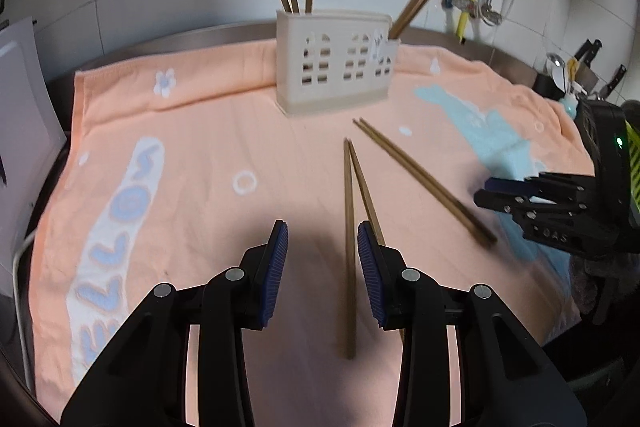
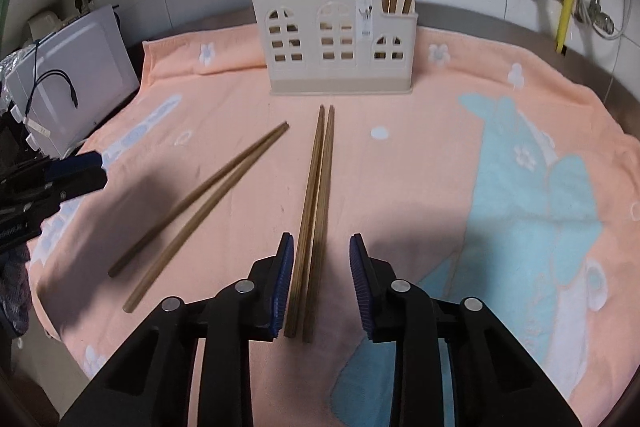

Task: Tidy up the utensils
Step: 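Move the left tool back and grasp another wooden chopstick, then lift the chopstick upright with the left tool and carry it over the caddy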

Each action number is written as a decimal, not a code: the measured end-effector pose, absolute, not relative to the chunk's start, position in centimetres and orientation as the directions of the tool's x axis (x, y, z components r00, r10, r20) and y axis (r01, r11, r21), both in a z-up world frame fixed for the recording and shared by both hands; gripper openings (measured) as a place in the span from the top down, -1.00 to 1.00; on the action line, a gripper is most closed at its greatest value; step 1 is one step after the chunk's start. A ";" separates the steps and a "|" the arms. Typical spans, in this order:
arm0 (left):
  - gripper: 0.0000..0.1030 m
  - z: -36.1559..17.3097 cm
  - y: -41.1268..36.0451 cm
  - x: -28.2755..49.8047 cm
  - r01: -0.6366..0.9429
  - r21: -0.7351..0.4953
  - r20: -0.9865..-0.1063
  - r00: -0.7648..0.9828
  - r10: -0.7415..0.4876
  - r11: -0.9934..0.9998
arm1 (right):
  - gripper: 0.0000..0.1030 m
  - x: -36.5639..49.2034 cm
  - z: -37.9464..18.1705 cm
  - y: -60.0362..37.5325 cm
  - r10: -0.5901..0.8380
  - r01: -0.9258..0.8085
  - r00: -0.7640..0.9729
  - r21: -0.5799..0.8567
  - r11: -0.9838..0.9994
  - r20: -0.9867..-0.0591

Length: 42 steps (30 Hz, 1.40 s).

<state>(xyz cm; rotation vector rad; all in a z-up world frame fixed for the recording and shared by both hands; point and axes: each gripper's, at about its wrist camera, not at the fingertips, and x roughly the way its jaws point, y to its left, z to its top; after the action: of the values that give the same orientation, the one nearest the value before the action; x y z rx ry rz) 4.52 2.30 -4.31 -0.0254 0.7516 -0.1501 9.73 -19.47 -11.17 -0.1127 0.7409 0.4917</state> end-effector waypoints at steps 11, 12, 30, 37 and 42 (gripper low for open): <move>0.29 -7.2 1.7 3.5 0.130 -0.094 -0.722 0.674 -0.157 0.987 | 0.73 10.1 -12.7 -19.3 0.374 -0.453 0.611 0.079 0.888 -0.698; 0.29 -7.3 1.7 3.5 0.131 -0.095 -0.724 0.672 -0.159 0.987 | 0.73 10.2 -12.7 -19.3 0.374 -0.453 0.609 0.081 0.888 -0.699; 0.40 -8.8 0.9 3.8 0.144 -0.108 -0.751 0.637 -0.176 0.984 | 0.78 9.8 -13.5 -18.2 0.346 -0.461 0.611 0.034 0.886 -0.712; 0.52 -9.5 0.4 4.6 0.146 -0.109 -0.761 0.624 -0.177 0.983 | 0.79 9.5 -13.5 -18.1 0.337 -0.459 0.622 0.020 0.888 -0.706; 0.59 -9.7 0.1 5.1 0.146 -0.098 -0.761 0.627 -0.169 0.984 | 0.79 9.4 -13.6 -18.1 0.336 -0.460 0.625 0.015 0.888 -0.705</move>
<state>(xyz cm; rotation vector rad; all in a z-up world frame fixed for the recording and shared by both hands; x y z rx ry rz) 5.11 0.12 -9.71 -0.0275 0.8749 -0.1807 9.40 -18.11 -13.57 -0.1732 0.7708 0.4592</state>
